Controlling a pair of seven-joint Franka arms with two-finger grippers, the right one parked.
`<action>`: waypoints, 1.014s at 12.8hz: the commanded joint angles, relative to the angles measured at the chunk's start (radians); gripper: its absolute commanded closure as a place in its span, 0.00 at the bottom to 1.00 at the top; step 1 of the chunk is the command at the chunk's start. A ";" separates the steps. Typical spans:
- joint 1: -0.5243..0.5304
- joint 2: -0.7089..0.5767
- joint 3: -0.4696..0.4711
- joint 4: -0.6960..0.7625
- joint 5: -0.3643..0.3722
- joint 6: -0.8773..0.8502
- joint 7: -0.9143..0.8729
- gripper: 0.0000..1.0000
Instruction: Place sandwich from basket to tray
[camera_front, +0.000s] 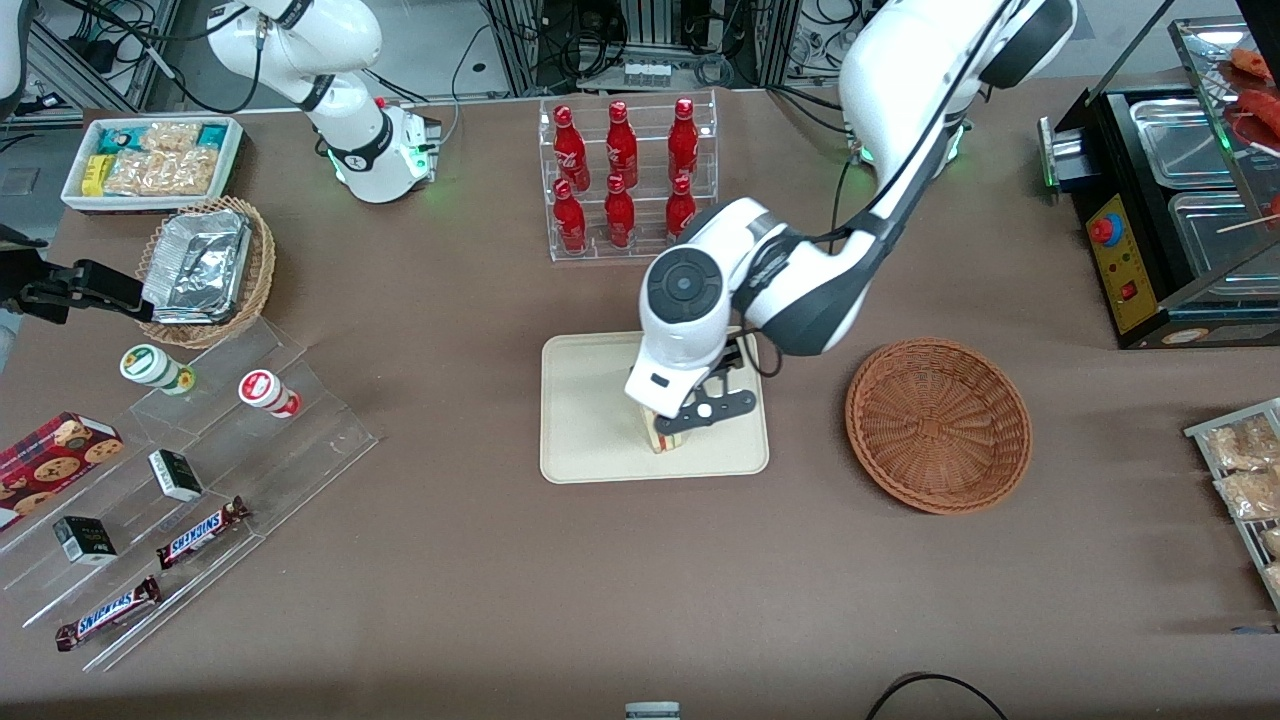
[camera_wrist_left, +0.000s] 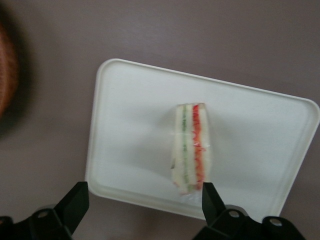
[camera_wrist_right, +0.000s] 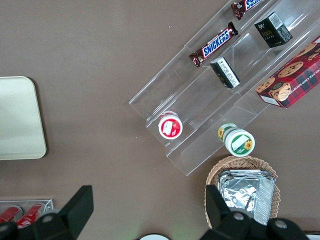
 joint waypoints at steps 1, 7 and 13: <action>0.089 -0.123 -0.001 -0.111 -0.017 -0.052 0.062 0.00; 0.323 -0.356 -0.001 -0.338 -0.033 -0.088 0.468 0.00; 0.497 -0.456 0.004 -0.384 -0.094 -0.164 0.731 0.00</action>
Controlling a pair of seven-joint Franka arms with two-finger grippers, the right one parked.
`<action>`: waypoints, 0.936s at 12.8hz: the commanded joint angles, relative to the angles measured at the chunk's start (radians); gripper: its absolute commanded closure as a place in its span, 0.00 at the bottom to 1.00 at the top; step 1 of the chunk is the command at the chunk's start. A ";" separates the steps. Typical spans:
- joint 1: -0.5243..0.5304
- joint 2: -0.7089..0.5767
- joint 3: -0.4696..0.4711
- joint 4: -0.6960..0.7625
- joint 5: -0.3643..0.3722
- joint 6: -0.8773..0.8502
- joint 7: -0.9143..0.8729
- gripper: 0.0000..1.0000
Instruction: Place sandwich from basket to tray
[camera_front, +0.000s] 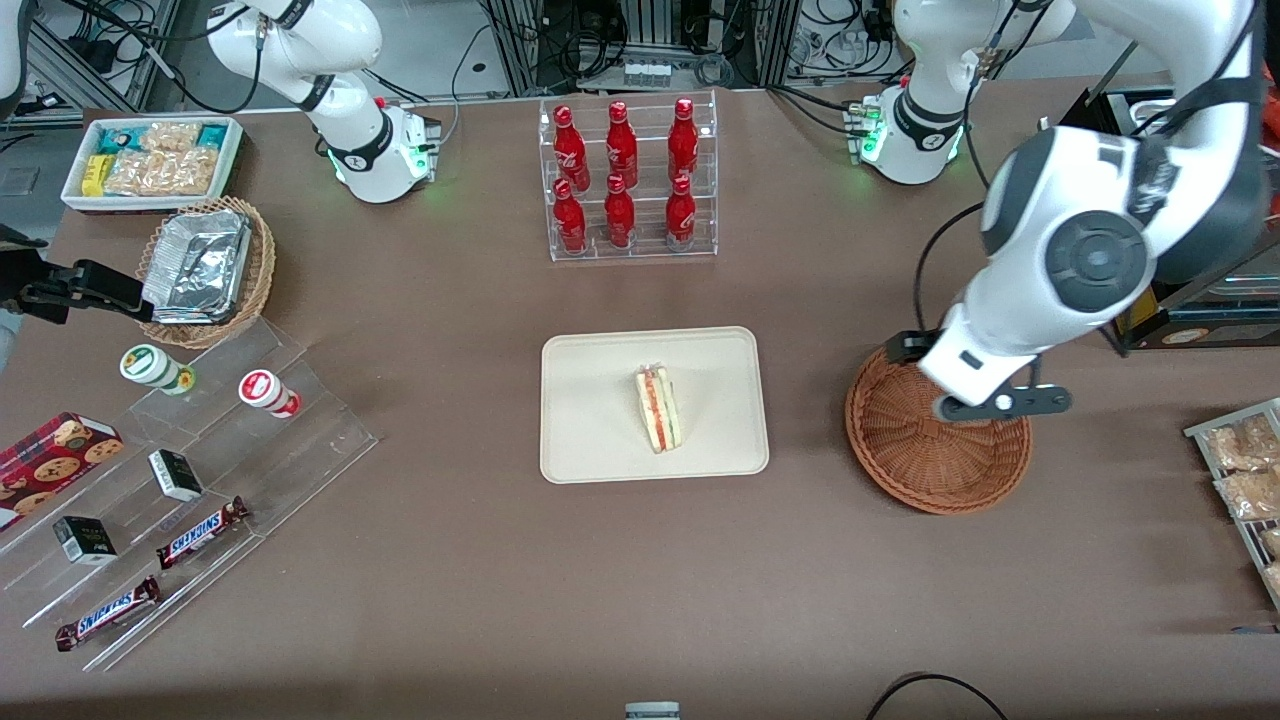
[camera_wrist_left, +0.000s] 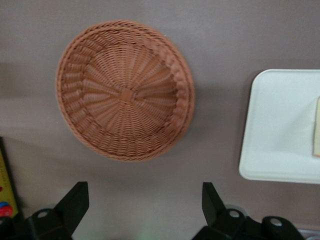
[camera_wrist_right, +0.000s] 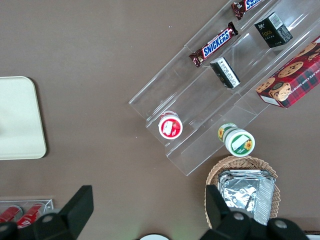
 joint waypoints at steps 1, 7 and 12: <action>0.062 -0.044 0.010 -0.023 -0.058 -0.044 0.124 0.00; 0.093 -0.185 0.084 -0.032 -0.095 -0.142 0.377 0.00; 0.069 -0.260 0.134 -0.031 -0.093 -0.185 0.402 0.00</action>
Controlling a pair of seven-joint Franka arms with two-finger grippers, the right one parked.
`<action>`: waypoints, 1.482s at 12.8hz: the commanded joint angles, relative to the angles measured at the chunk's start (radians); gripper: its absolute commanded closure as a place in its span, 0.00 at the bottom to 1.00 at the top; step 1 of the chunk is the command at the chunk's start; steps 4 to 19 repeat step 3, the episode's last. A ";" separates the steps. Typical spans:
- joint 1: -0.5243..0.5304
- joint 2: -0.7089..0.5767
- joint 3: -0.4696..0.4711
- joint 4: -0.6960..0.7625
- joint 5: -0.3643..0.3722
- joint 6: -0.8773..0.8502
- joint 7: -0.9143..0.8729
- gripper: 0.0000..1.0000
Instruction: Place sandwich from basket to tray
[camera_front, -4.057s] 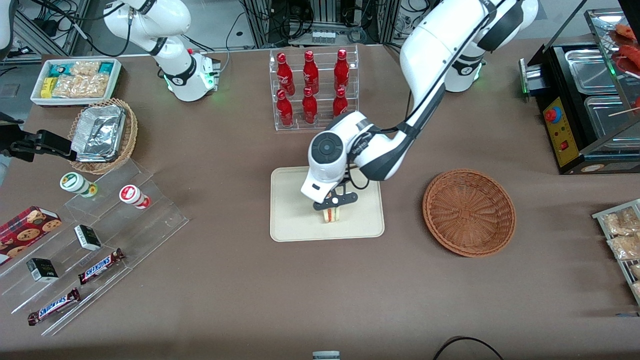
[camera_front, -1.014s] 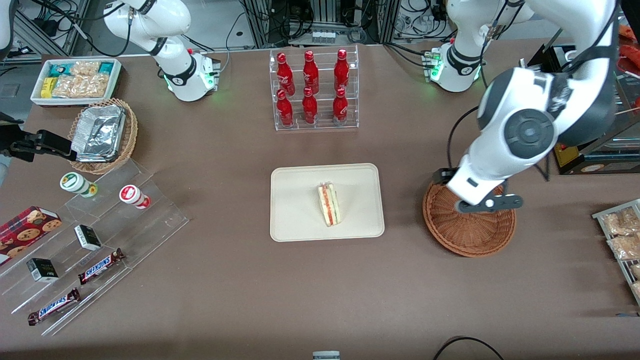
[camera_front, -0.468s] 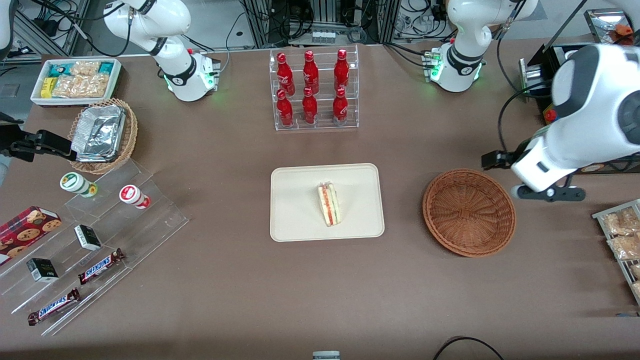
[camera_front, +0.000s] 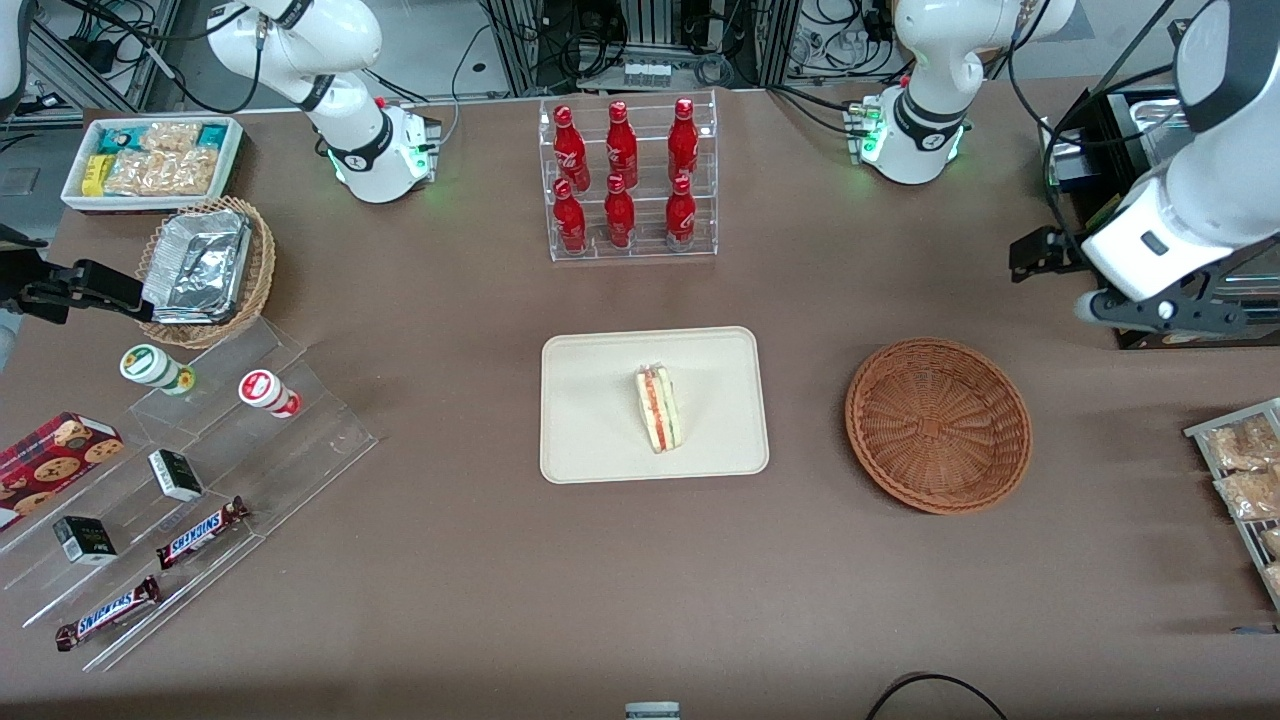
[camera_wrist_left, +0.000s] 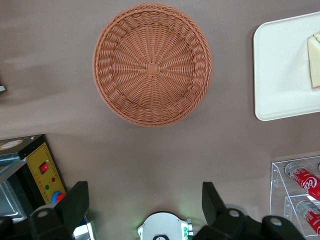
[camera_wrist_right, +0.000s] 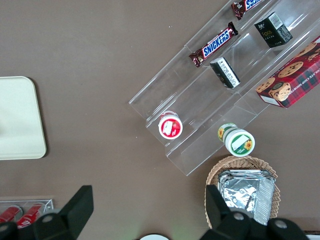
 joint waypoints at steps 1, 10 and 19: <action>-0.018 -0.041 0.046 -0.027 -0.015 -0.007 0.029 0.00; -0.018 -0.048 0.047 -0.025 -0.015 -0.001 0.029 0.00; -0.018 -0.048 0.047 -0.025 -0.015 -0.001 0.029 0.00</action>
